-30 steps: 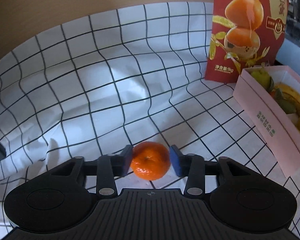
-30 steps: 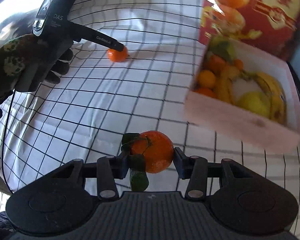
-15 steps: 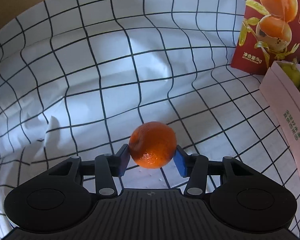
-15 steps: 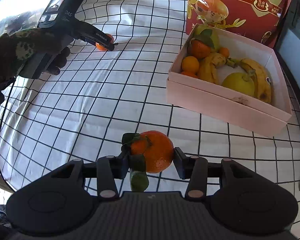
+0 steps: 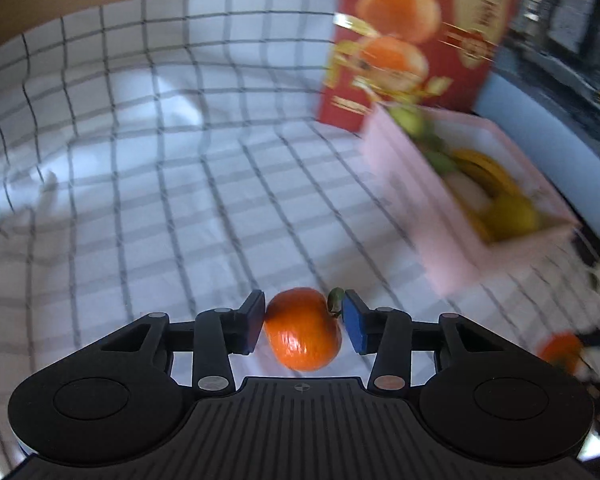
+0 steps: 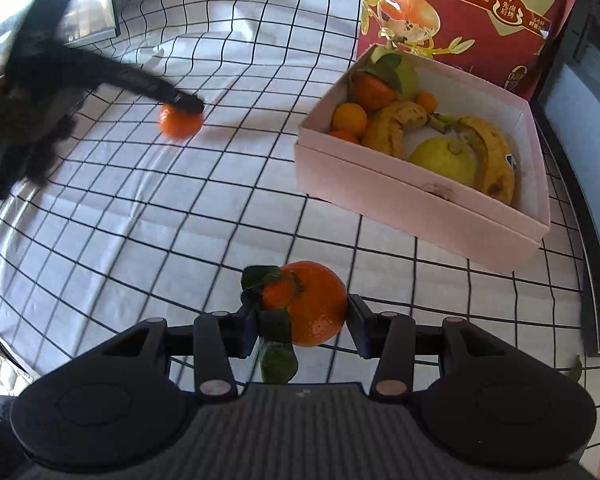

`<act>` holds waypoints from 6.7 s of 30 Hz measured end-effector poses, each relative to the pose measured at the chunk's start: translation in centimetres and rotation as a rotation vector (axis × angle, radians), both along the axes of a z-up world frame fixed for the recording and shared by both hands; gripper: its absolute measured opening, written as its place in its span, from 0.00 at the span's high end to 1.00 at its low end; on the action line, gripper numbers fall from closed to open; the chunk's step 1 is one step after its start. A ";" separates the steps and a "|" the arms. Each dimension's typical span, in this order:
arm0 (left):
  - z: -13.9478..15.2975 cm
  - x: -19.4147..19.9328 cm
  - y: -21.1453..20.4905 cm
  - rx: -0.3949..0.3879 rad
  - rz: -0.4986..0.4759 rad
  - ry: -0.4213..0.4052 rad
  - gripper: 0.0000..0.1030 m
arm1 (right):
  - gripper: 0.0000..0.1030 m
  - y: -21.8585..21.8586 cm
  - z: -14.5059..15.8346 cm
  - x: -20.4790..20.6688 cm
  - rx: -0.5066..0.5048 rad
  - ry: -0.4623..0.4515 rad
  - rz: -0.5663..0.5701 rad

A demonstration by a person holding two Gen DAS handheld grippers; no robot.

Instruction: Organize fruits

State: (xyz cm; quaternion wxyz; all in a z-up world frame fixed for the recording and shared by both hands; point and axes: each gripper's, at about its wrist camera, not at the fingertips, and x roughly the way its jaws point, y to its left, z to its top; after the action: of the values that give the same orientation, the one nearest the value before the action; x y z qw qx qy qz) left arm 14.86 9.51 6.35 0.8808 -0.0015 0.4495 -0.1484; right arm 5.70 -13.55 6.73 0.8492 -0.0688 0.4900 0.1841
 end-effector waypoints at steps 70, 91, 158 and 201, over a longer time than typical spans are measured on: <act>-0.8 -5.2 -7.6 0.058 -0.085 0.070 0.48 | 0.47 -3.8 -1.2 -2.2 0.049 -0.033 -0.044; -0.2 -8.9 -10.9 0.021 -0.151 0.146 0.48 | 0.49 -3.3 -2.6 -1.0 0.049 -0.010 -0.041; -2.3 -6.7 -7.6 -0.046 0.051 -0.082 0.50 | 0.44 -11.4 2.5 14.8 0.331 -0.162 -0.413; -5.9 -11.0 -14.3 0.107 0.171 -0.286 0.46 | 0.00 -7.0 -6.6 -1.4 0.066 -0.323 -0.344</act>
State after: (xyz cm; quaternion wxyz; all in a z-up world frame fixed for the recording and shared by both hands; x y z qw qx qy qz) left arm 3.85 -4.77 0.45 0.9441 0.0284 0.3250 -0.0475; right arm 4.25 -20.51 0.09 0.9372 0.0149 0.3462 0.0390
